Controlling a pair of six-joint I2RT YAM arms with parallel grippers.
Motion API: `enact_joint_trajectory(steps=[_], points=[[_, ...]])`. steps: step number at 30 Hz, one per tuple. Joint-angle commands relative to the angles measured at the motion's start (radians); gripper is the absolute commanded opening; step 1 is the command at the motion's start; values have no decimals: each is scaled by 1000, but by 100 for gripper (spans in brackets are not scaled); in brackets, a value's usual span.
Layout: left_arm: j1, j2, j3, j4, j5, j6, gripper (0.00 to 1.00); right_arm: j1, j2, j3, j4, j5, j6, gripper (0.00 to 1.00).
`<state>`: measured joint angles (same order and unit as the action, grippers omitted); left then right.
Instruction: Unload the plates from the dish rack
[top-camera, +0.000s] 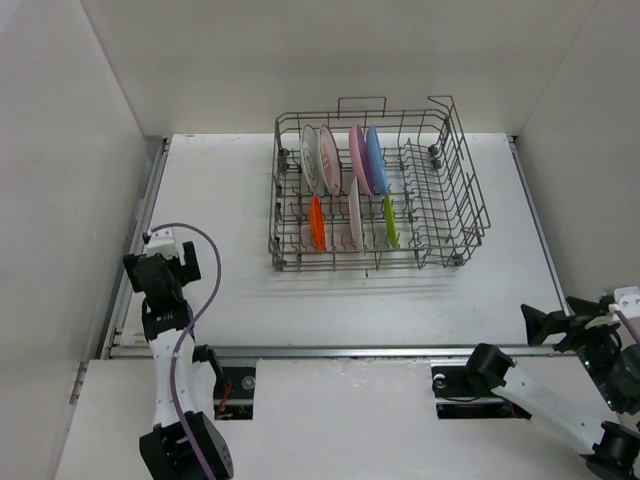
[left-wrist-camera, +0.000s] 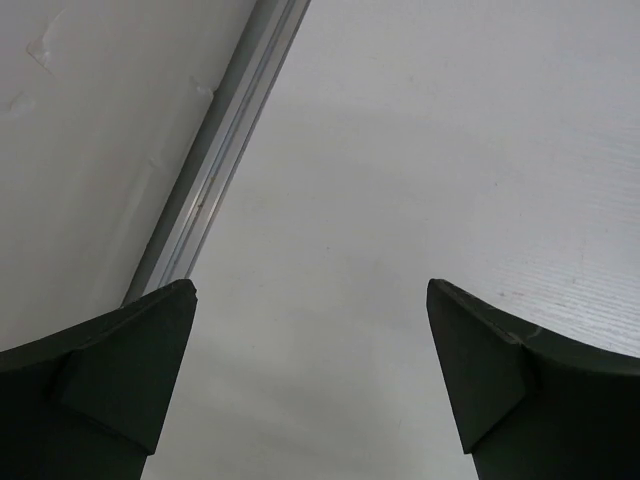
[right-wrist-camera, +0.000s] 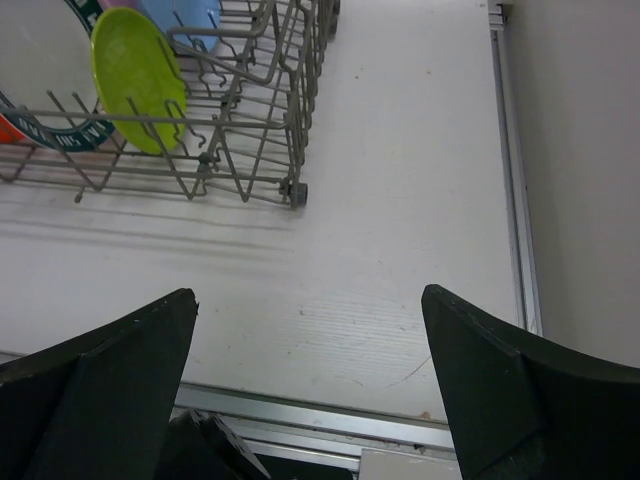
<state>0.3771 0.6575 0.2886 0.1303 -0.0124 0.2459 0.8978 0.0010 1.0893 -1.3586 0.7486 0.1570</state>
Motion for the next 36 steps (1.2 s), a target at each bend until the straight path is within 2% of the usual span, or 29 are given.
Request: enact_joint_trajectory(steps=[1,3,4,6,9,10,11,15,17,18,19,21,22,24,26,27,28,29,30,32,33,36], points=[[6,-30,21,45,18,-10,100,6,-239,63,-27,26,30,100],[6,-55,12,45,19,0,100,6,-239,87,-27,40,71,100],[6,-68,12,45,37,0,100,6,-239,125,-17,-18,37,100],[6,-97,0,45,37,9,100,6,-239,159,16,-35,36,100],[6,-128,49,-98,245,125,100,6,-239,222,113,-35,26,100],[6,-128,85,-154,302,210,100,6,-230,233,146,-44,-11,100],[6,-128,163,-234,351,225,100,6,-211,248,182,-69,-29,100],[6,-70,361,-274,194,81,100,6,11,291,191,-101,-56,100],[6,9,476,-383,248,105,100,6,190,319,191,-111,-108,100],[6,43,612,-523,341,116,100,6,248,339,202,-120,-128,100],[6,77,682,-591,379,92,100,6,360,398,214,-106,-141,100],[6,184,874,-716,472,57,100,6,454,461,231,-78,-167,100],[6,218,933,-824,495,46,100,6,494,510,252,-78,-187,100],[-4,301,1088,-897,458,0,100,6,582,524,288,-107,-302,100],[-15,347,1188,-990,414,-11,100,6,623,493,386,-127,-390,100],[-15,379,1280,-1053,384,13,100,6,623,463,521,-79,-446,100],[-15,390,1317,-1054,384,35,100,6,623,428,523,-78,-459,100],[-15,390,1349,-1111,384,67,100,6,623,352,711,-4,-459,100],[-15,401,1374,-1135,393,96,100,6,623,316,816,20,-459,100],[-15,401,1425,-1214,414,163,100,6,623,276,993,-18,-477,100],[-15,401,1440,-1257,436,197,100,6,663,264,1013,-111,-478,100],[-15,419,1465,-1383,466,260,100,6,766,303,1006,-157,-406,100]])
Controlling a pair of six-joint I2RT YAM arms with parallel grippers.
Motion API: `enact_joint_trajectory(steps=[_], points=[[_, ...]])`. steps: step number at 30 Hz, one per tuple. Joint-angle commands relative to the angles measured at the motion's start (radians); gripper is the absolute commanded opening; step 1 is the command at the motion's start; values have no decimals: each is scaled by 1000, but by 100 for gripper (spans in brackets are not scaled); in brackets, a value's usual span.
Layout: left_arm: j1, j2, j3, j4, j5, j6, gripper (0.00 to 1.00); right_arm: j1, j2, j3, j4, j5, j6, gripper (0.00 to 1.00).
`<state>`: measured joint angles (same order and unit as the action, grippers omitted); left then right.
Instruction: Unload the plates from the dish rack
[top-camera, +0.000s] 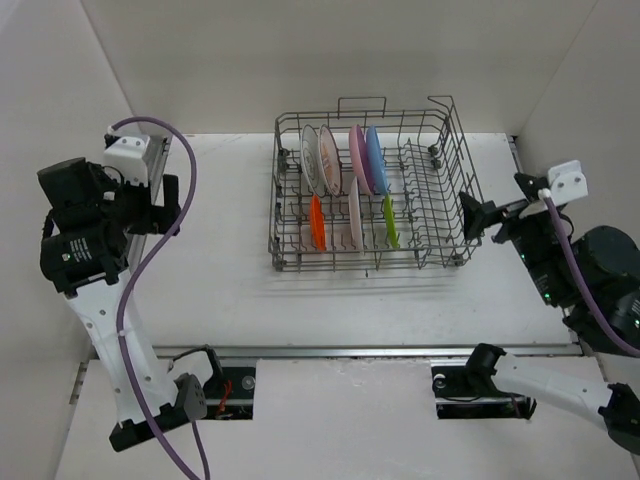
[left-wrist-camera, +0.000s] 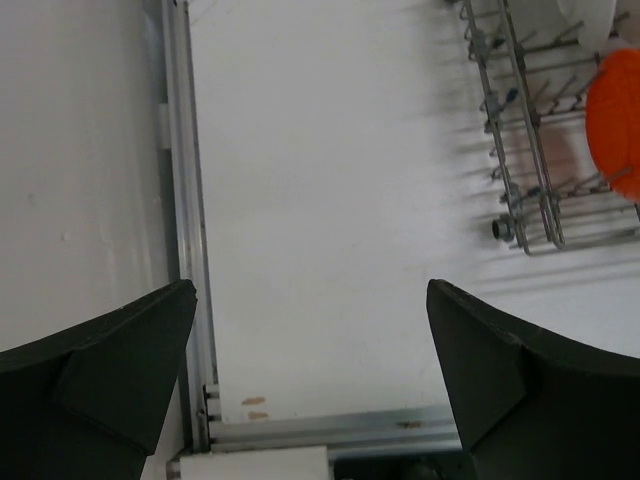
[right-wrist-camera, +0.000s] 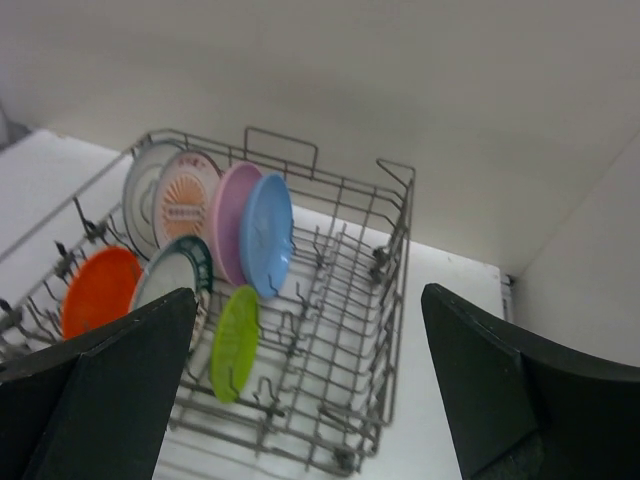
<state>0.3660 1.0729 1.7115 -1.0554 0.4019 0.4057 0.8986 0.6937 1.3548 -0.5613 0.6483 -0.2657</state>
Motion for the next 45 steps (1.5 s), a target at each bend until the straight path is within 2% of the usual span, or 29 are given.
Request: enact_joint_trajectory(steps=[1,3,6,10,13,17,19,20,22,24,27,28,29,32,35,37,41,42,44,45], points=[[-4,4,42,-224,34,119,100,5,155,61,193,-35,66,100],[-4,27,51,-273,-66,139,100,5,232,101,134,-19,144,100],[-4,51,78,-328,-167,159,100,5,367,182,58,-111,238,100],[-4,105,137,-428,-256,168,100,-18,509,254,-64,-275,325,100],[-4,194,210,-485,-293,168,100,-69,607,337,-127,-306,416,99],[-33,301,272,-529,-316,113,100,-179,679,408,-169,-326,525,91],[-77,321,272,-491,-348,101,100,-256,725,429,-184,-354,562,86],[-135,321,246,-465,-394,87,100,-282,743,429,-198,-367,586,84],[-186,321,214,-373,-420,76,100,-351,805,397,-207,-368,606,75],[-219,352,204,-321,-361,50,100,-383,848,371,-221,-412,615,70],[-239,383,214,-290,-211,2,100,-395,857,314,-172,-513,577,70],[-249,393,214,-263,-181,-7,100,-395,857,273,-146,-548,577,76],[-249,394,195,-247,-155,-17,96,-395,869,253,-146,-549,577,76],[-283,394,162,-187,-109,-28,95,-406,882,163,-100,-506,646,76],[-324,394,140,-154,-98,-28,95,-406,882,97,-39,-496,683,65],[-354,375,115,-143,-98,-28,96,-415,895,86,-38,-496,683,61],[-387,354,48,-117,-98,-38,98,-415,911,44,-38,-484,683,47],[-388,345,34,-117,-98,-38,98,-415,911,12,-7,-525,683,34],[-397,344,34,-117,-98,-38,98,-415,911,-9,17,-558,683,19],[-397,344,34,-117,-98,-38,98,-415,902,-10,17,-558,683,5]])
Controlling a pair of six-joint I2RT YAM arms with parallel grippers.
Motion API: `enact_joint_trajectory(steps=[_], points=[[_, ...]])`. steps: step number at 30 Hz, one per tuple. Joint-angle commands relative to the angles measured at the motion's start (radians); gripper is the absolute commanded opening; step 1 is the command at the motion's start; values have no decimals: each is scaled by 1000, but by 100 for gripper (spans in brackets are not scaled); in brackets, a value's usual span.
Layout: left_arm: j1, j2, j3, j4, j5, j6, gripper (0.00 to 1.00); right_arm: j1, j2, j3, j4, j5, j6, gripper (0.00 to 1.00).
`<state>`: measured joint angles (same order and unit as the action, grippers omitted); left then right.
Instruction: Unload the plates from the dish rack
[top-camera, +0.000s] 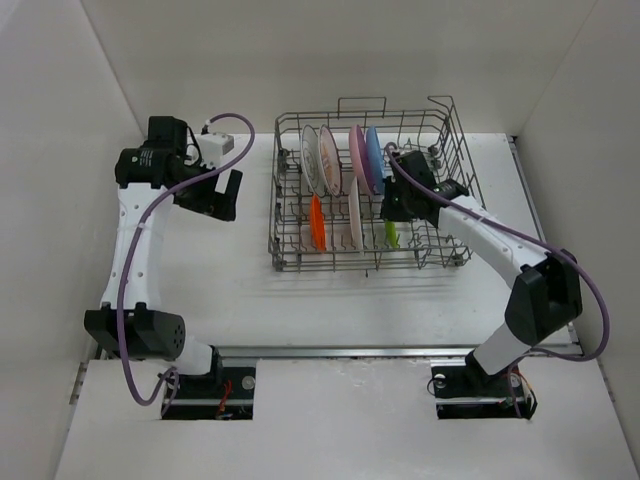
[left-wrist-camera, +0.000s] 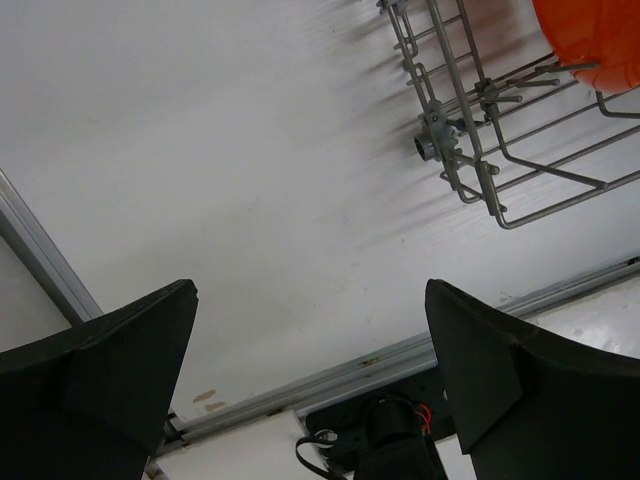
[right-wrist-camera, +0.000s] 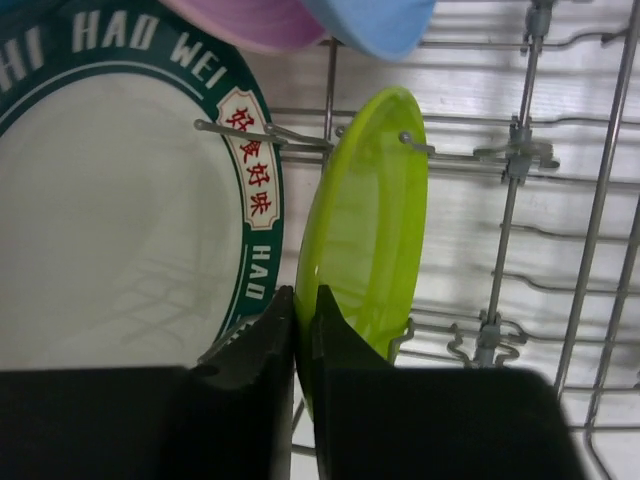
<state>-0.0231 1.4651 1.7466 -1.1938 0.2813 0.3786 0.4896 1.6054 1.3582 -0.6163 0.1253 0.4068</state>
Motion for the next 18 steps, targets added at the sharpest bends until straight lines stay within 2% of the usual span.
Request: enact_joint_trajectory(steps=[1,3,9,15,18], points=[[-8,-57,-1,22,22,-10,98,-6,-30,-13,81,-35,10,0],[-8,-66,-1,22,22,-10,99,-6,-56,-4,81,-1,-2,0],[-8,-86,-1,42,56,-43,99,3,-142,174,-19,180,-80,0],[-8,-86,11,62,134,-81,99,3,-205,289,-37,224,-147,0],[-8,-86,48,80,170,-112,99,79,-237,282,-2,259,-219,0]])
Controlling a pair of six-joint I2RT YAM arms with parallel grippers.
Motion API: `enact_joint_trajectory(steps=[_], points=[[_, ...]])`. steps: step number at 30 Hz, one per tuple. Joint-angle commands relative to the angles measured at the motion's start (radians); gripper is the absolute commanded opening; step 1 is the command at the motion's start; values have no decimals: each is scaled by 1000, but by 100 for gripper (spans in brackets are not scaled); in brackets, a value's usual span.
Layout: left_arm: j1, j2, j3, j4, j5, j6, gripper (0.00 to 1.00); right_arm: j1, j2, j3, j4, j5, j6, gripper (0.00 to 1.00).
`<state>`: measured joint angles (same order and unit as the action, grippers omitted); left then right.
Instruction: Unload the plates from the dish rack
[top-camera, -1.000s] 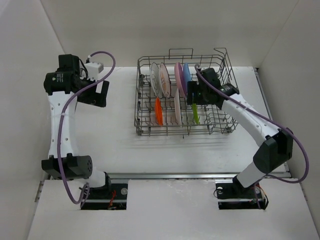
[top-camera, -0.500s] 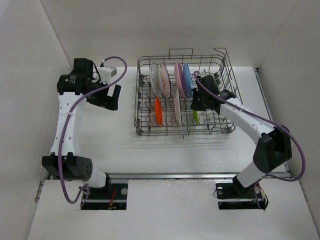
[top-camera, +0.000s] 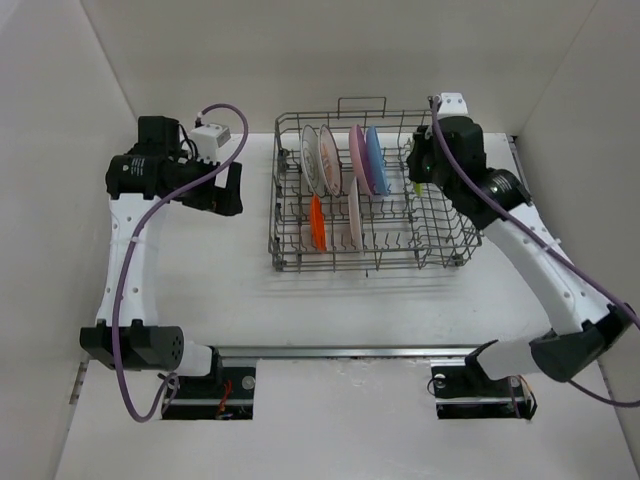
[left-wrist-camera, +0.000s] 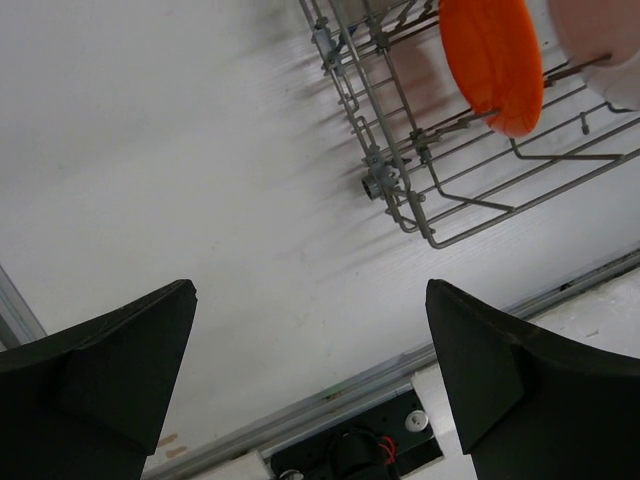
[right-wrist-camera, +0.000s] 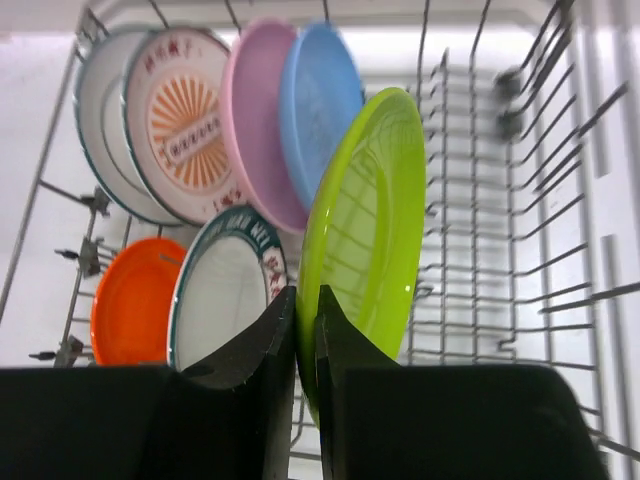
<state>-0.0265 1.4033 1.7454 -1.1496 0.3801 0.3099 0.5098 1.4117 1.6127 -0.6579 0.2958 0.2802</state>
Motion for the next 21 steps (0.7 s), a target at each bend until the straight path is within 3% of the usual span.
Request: enact_joint_trajectory(steps=[1,3,10,14,21], points=[[-4,-24,49,36,91,-43,99,93,-68,13,61,110,-113,0],[-4,-24,63,48,176,-66,99,166,-91,-25,137,170,-171,0],[-4,-24,29,204,431,-225,99,453,-74,-209,384,653,-370,0],[-4,-14,8,310,470,-314,99,608,21,-244,506,846,-512,0],[-16,82,-3,321,499,-334,99,775,248,-234,710,1008,-737,0]])
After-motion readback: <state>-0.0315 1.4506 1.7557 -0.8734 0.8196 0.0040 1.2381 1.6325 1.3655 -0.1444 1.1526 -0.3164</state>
